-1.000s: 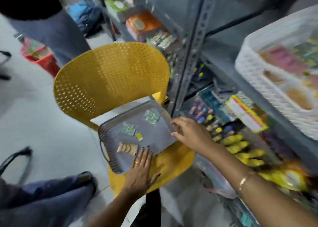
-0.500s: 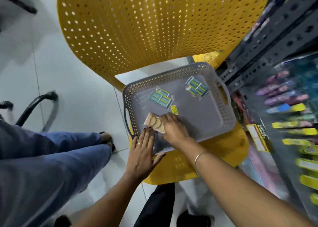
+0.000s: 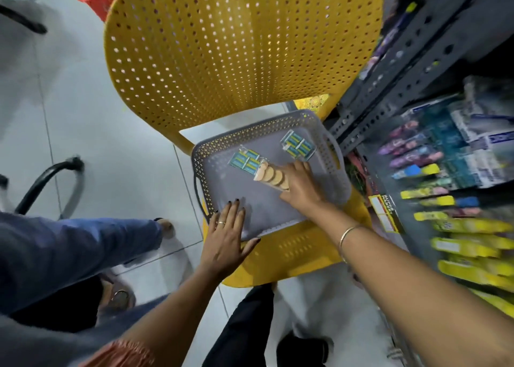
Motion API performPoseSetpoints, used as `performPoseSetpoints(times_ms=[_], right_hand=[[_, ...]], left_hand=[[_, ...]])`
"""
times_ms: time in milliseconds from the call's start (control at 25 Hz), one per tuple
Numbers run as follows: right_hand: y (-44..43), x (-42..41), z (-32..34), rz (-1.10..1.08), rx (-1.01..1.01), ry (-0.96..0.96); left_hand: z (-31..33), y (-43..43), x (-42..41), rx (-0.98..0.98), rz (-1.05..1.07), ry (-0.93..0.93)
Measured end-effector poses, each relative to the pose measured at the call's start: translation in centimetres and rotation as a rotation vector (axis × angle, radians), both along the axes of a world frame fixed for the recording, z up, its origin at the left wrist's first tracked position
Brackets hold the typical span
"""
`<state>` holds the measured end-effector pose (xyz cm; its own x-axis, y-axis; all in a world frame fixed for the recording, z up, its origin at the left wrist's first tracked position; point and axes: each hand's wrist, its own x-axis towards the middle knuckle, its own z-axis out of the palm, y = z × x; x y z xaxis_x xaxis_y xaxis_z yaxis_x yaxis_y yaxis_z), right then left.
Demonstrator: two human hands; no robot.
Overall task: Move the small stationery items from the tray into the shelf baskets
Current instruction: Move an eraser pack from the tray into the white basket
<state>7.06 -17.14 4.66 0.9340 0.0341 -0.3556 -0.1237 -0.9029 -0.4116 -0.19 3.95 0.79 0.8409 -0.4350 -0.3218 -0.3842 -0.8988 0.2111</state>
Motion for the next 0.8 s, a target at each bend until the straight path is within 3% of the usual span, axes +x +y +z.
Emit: performPoseSetpoints(times_ms=[200,480,640,800], right_hand=[[-5.0,-0.3,11.3,-0.17,-0.007,-0.166],[-9.9,-4.4,30.4,-0.292,0.038,-0.43],[-14.2,-9.0,39.6,-0.404,-0.004,-0.469],[-19.0,-15.2,44.9,-0.522,-0.086,-0.445]], left_hand=[[7.3,-3.9,2.7,-0.056,-0.081,-0.093],[18.8,-10.6,6.5,-0.294,-0.212,-0.316],[25.3,-16.7,7.0,-0.433,-0.329,-0.436],[29.9,-22.8,4.9,-0.553,-0.451,-0.52]])
